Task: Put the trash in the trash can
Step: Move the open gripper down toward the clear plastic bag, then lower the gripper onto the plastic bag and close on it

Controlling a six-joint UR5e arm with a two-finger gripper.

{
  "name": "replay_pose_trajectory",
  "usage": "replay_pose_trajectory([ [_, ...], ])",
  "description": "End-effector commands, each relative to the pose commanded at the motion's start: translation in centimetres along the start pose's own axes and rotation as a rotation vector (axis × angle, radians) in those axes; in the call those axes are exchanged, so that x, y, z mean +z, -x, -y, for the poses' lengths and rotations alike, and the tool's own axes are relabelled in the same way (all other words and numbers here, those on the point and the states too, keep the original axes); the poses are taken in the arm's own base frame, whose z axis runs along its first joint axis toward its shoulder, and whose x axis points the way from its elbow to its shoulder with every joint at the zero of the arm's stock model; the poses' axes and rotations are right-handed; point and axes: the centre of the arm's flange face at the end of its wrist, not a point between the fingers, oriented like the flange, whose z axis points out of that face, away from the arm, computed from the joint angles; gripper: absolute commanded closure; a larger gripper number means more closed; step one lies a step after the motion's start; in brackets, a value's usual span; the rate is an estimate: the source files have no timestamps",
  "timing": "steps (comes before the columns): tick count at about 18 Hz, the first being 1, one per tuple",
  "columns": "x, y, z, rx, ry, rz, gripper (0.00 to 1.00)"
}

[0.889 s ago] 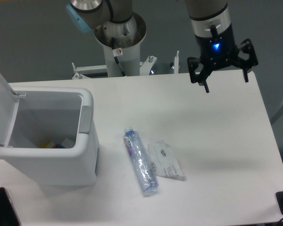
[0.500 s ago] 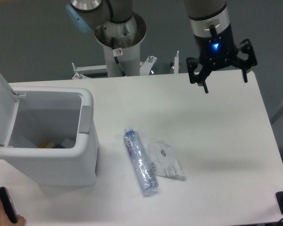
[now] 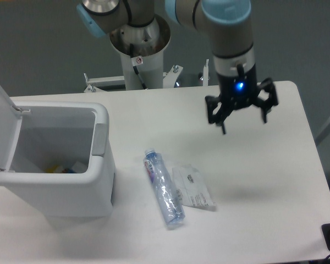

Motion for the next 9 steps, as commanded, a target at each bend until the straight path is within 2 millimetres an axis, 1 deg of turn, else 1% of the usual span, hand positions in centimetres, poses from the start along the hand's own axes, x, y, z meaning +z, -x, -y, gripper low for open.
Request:
replay_pose_trajectory([
  [1,1.4,-0.2,0.2,-0.015,0.002,-0.061,0.00],
  [4,5.2,0.1,-0.6,-0.033,0.061,-0.097,0.00],
  [5,7.0,0.1,-1.3,-0.037,0.091,-0.114,0.00],
  [6,9.6,-0.1,-2.3,-0.043,0.134,-0.127,0.00],
  [7,11.2,-0.3,-2.9,-0.044,0.157,-0.134,0.00],
  [8,12.5,-1.1,-3.3,-0.041,0.168,-0.137,0.00],
  [9,13.2,-1.3,-3.5,-0.051,0.166,-0.135,0.00],
])
